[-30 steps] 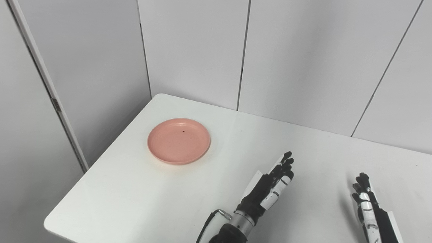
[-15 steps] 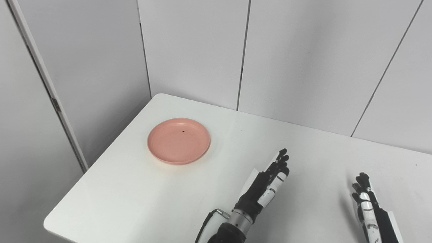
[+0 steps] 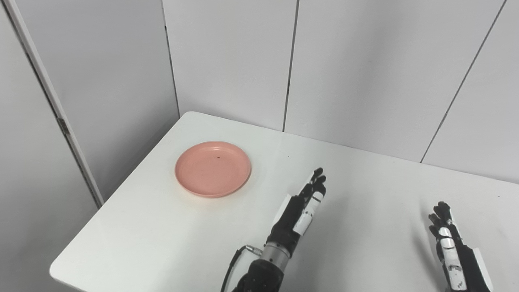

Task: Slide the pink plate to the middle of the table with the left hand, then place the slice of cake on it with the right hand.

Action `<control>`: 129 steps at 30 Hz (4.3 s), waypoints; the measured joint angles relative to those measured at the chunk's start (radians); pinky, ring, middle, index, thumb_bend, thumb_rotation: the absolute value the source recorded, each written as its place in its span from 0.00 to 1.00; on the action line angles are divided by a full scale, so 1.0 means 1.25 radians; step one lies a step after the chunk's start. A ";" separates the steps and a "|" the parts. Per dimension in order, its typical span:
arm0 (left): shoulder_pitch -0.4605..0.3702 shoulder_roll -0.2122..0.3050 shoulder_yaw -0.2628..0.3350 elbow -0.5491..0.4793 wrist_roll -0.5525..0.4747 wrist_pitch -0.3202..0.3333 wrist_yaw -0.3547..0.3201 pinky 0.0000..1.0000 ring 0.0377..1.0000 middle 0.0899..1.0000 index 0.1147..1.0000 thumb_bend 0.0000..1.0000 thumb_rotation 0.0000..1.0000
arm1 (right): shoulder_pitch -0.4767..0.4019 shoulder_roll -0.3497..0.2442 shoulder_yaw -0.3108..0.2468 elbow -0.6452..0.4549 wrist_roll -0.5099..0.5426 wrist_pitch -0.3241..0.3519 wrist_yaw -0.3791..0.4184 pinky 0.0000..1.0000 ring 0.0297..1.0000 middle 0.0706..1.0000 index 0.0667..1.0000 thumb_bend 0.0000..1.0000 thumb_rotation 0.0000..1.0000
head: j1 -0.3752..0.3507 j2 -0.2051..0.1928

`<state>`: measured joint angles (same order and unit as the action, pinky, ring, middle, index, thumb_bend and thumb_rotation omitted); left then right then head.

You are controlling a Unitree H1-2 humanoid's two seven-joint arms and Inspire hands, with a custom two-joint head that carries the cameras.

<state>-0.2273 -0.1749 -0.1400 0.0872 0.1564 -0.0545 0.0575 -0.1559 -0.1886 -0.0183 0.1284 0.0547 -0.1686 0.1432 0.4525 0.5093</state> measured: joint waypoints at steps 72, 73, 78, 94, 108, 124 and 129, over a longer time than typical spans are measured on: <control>-0.176 0.205 0.436 -0.123 -0.192 0.033 0.211 0.93 0.94 0.94 0.92 0.44 1.00 | -0.024 -0.044 -0.016 0.046 0.014 -0.033 0.032 0.98 0.95 0.98 0.99 0.36 1.00 | 0.049 0.022; -0.176 0.207 0.436 -0.113 -0.192 0.031 0.212 0.93 0.94 0.94 0.92 0.43 1.00 | -0.024 -0.044 -0.016 0.046 0.014 -0.033 0.032 0.98 0.96 0.98 0.99 0.36 1.00 | 0.050 0.022; -0.176 0.217 0.442 -0.045 -0.192 0.002 0.218 0.93 0.93 0.93 0.93 0.42 1.00 | -0.025 -0.045 -0.018 0.049 0.021 -0.033 0.033 0.99 0.96 0.98 0.99 0.36 1.00 | 0.053 0.021; -0.172 0.257 0.477 0.096 -0.300 -0.034 0.198 0.95 0.94 0.93 0.92 0.44 1.00 | -0.026 -0.048 -0.019 0.051 0.028 -0.033 0.033 0.99 0.95 0.98 0.99 0.35 1.00 | 0.055 0.025; -0.171 0.277 0.490 0.159 -0.353 -0.041 0.183 0.95 0.94 0.93 0.92 0.44 1.00 | -0.026 -0.048 -0.018 0.051 0.030 -0.033 0.033 0.99 0.96 0.99 1.00 0.36 1.00 | 0.054 0.025; -0.175 0.277 0.494 0.233 -0.367 -0.041 0.184 0.93 0.92 0.90 0.90 0.41 1.00 | -0.024 -0.048 -0.018 0.046 0.031 -0.033 0.033 1.00 0.96 0.99 1.00 0.35 1.00 | 0.053 0.029; -0.180 0.275 0.494 0.258 -0.389 -0.040 0.182 0.94 0.93 0.92 0.91 0.42 1.00 | -0.023 -0.048 -0.018 0.044 0.029 -0.033 0.033 1.00 0.96 0.98 1.00 0.34 1.00 | 0.053 0.029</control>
<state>-0.4525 0.1689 0.4780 0.4098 -0.3297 -0.1050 0.2848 -0.1848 -0.2483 -0.0410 0.1835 0.0914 -0.2099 0.1846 0.5185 0.5461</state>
